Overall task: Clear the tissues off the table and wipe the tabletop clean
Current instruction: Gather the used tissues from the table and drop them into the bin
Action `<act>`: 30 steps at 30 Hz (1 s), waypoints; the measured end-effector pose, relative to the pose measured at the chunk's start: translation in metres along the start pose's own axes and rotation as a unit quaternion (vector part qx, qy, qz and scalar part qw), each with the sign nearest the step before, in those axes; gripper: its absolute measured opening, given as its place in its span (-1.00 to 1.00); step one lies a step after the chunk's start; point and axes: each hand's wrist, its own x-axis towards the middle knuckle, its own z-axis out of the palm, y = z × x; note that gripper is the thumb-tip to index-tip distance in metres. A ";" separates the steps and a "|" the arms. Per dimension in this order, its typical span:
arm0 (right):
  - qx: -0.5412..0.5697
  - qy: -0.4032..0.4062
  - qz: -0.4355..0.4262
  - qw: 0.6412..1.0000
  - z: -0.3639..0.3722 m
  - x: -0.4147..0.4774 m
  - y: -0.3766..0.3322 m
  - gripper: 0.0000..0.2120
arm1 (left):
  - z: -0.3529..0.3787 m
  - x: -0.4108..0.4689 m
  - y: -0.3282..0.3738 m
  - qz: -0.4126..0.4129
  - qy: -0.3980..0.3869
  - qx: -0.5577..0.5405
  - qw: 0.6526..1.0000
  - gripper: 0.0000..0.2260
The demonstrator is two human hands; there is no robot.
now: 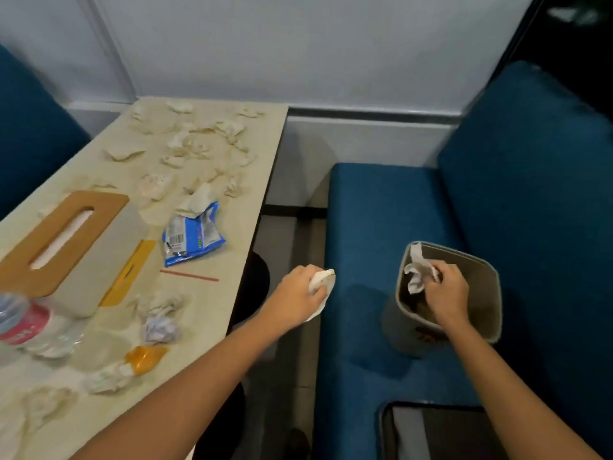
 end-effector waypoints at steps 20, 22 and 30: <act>0.040 -0.027 0.182 0.982 -0.045 0.012 0.103 -0.64 | 0.155 0.121 0.134 0.034 -0.103 -0.109 0.988 -0.59; 0.038 -0.019 0.167 0.985 -0.045 0.017 0.099 -0.65 | 0.155 0.126 0.134 0.015 -0.110 -0.105 0.988 -0.54; 0.042 -0.047 0.064 0.996 -0.016 0.029 0.053 -0.72 | 0.119 0.120 0.084 -0.005 -0.055 -0.107 0.993 -0.66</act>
